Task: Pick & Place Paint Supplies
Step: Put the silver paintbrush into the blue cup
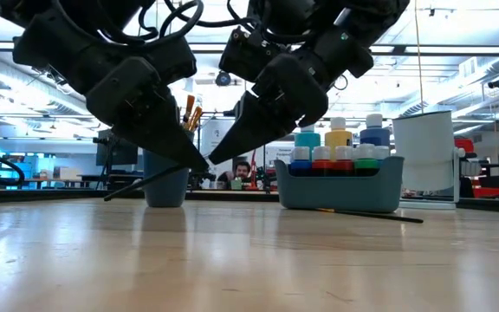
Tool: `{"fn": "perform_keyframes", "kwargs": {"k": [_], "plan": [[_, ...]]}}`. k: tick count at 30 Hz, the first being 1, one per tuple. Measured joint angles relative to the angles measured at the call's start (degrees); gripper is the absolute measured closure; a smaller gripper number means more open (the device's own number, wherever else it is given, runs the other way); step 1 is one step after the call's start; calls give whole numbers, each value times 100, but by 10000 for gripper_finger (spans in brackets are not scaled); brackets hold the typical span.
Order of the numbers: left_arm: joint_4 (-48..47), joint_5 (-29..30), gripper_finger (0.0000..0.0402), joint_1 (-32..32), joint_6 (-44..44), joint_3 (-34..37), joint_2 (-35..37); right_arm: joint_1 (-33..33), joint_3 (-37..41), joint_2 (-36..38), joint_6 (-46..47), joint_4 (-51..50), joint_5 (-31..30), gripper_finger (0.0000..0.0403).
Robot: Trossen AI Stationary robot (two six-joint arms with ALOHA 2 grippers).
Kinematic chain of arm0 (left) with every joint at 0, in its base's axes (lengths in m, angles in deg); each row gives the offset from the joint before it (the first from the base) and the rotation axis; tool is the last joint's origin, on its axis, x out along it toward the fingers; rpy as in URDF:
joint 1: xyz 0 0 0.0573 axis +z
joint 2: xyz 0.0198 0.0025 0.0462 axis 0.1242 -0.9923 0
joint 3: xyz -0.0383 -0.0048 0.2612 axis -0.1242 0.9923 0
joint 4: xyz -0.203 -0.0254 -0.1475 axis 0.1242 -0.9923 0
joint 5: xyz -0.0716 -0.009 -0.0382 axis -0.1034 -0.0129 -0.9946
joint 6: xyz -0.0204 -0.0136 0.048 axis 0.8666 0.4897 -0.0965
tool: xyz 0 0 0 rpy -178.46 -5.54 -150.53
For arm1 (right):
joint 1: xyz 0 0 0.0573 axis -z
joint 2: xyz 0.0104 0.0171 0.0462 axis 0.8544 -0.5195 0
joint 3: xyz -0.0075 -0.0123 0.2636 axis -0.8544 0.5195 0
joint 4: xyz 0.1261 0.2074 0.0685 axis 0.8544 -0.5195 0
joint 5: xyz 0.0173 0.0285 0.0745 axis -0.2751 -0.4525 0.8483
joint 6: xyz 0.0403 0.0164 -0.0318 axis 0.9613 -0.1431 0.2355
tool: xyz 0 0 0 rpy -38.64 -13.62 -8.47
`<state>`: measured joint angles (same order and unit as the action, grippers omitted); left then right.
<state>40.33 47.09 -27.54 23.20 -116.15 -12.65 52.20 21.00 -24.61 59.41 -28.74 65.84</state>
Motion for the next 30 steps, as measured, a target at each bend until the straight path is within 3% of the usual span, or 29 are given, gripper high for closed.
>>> {"fn": "perform_keyframes", "kwargs": {"k": [9,17,21,30], "plan": [[-94,257,377,-7,262,3,32,-11,2,-2,-101,52,-251,369],[-501,786,379,-310,418,13,643,-125,6,422,143,-269,-992,293],[-777,1367,379,-611,418,13,1114,-253,2,930,511,-942,-1521,256],[-832,3049,375,-1339,-221,13,2163,-509,20,1554,2768,-3561,-1437,213]]}}
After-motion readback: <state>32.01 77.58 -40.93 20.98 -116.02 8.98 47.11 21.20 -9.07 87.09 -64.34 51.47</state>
